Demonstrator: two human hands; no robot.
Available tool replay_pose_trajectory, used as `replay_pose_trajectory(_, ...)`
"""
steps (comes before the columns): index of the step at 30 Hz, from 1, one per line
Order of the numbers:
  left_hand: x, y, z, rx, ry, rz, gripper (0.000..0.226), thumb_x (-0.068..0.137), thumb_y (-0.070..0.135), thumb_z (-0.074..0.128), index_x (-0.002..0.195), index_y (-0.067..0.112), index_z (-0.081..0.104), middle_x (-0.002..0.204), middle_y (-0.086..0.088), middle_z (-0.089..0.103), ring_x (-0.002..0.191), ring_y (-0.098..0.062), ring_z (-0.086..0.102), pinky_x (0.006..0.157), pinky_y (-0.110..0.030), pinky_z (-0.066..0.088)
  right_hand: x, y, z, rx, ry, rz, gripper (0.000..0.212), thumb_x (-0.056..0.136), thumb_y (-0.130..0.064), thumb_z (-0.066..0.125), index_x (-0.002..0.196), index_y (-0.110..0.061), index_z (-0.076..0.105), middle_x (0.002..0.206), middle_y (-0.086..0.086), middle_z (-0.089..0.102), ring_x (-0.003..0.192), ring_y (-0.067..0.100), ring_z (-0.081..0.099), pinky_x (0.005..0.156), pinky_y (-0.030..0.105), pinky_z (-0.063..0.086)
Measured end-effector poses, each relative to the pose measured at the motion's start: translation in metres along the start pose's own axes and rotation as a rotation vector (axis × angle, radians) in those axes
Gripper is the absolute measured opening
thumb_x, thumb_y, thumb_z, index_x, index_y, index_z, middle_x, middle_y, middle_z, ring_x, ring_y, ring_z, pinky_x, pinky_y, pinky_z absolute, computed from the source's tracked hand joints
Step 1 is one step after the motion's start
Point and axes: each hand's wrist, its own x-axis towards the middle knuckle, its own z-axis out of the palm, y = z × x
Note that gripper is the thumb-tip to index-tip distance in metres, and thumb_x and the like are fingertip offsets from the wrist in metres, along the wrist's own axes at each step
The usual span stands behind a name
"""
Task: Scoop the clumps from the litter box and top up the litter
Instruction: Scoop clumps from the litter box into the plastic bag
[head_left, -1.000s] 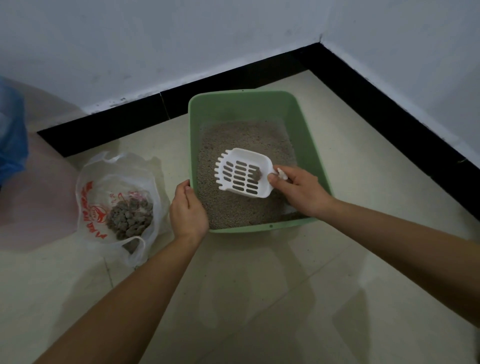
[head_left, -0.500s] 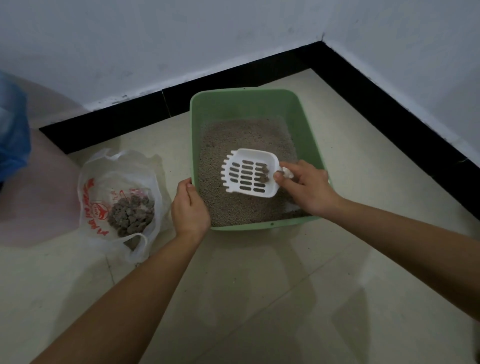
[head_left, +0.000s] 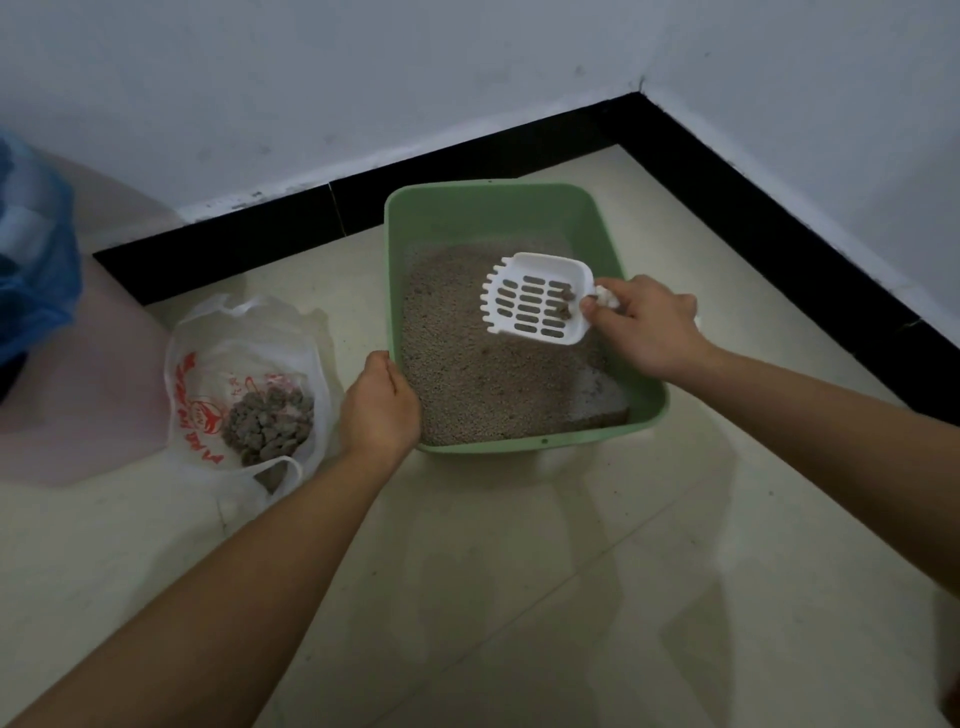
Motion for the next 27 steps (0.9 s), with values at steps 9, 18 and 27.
replay_pose_trajectory(9, -0.015, -0.054, -0.108, 0.453, 0.174, 0.539, 0.040, 0.093, 0.039, 0.039, 0.106, 0.011, 0.065, 0.096, -0.007, 0.065, 0.091, -0.032, 0.055, 0.078, -0.043, 0.045, 0.005, -0.084, 0.010, -0.005, -0.085, -0.088, 0.035, 0.101, -0.048, 0.040, 0.115, -0.033, 0.068, 0.092, 0.000, 0.068, 0.102, 0.026, 0.058, 0.093, 0.038, 0.022)
replay_pose_trajectory(18, -0.028, -0.132, -0.142, 0.643, 0.060, 0.762, 0.026, 0.088, 0.028, 0.052, 0.065, 0.015, 0.052, 0.057, -0.008, 0.056, 0.056, -0.030, 0.051, 0.060, -0.034, 0.035, 0.004, -0.237, 0.045, -0.398, -0.179, -0.423, 0.037, 0.097, -0.049, 0.039, 0.113, -0.026, 0.063, 0.107, 0.006, 0.062, 0.105, 0.026, 0.056, 0.102, 0.047, 0.028)
replay_pose_trajectory(27, -0.028, -0.142, -0.143, 0.600, -0.007, 0.762, 0.023, 0.086, 0.025, 0.051, 0.066, 0.015, 0.050, 0.057, -0.006, 0.054, 0.056, -0.027, 0.047, 0.057, -0.033, 0.033, -0.007, -0.269, 0.087, -1.160, 0.285, -1.127, 0.032, 0.089, -0.011, 0.042, 0.110, -0.006, 0.064, 0.091, 0.006, 0.055, 0.091, 0.026, 0.053, 0.094, 0.041, 0.031)
